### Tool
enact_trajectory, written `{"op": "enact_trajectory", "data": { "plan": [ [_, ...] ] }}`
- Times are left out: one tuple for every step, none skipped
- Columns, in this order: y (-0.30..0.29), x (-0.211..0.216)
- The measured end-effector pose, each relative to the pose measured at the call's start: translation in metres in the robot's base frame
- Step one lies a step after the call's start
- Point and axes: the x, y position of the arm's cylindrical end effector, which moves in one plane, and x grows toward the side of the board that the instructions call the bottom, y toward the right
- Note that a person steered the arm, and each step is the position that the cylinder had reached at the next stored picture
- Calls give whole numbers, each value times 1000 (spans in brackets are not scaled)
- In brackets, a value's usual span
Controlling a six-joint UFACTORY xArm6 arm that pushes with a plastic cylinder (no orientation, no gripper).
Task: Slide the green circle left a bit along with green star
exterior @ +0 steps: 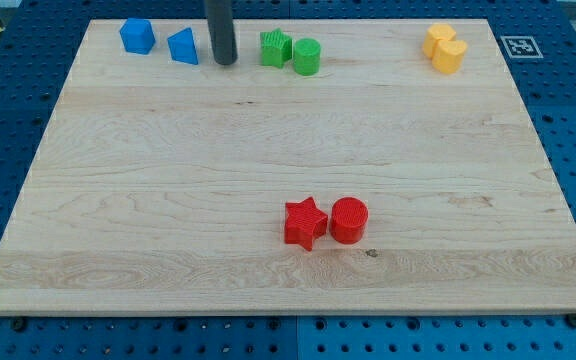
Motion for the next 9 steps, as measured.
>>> {"op": "enact_trajectory", "data": {
  "plan": [
    [45,32],
    [100,58],
    [152,56],
    [168,31],
    [168,4],
    [168,3],
    [150,3],
    [128,3],
    [120,3]
  ]
}}
